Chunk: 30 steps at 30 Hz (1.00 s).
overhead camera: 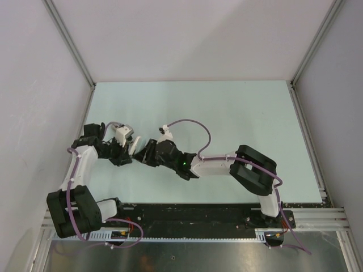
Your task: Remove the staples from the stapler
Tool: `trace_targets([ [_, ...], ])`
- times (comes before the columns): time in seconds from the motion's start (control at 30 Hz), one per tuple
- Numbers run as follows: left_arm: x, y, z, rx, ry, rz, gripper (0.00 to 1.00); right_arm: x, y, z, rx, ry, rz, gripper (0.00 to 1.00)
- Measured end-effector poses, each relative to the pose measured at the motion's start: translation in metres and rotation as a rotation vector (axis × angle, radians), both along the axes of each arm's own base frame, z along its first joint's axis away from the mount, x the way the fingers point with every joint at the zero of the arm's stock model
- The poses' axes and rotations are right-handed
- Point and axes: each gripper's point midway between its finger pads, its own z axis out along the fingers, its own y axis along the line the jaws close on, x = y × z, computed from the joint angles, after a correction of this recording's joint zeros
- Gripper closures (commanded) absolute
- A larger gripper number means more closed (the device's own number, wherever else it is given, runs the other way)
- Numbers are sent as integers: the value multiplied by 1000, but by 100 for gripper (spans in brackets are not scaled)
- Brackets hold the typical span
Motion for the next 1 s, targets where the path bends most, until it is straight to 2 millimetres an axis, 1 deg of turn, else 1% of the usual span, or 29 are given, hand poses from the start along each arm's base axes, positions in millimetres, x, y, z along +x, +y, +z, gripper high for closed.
trace_targets([
  [0.27, -6, 3, -2, 38, -30, -24, 91, -8, -1, -4, 12, 2, 38, 100],
  [0.37, -9, 3, -4, 53, -31, -39, 91, -14, -7, -7, 16, 4, 60, 100],
  [0.47, -7, 10, -8, 97, -44, -42, 92, -21, -17, -8, 11, 12, 85, 100],
  [0.6, -5, 16, -9, 131, -60, -49, 92, -21, -24, -7, 3, 3, 112, 100],
  [0.83, 0, 28, -8, 217, -120, -73, 91, -24, -27, -6, -15, -40, 190, 100],
  [1.0, -3, 36, -11, 304, -198, -112, 90, -35, -27, -11, -49, -116, 286, 100],
])
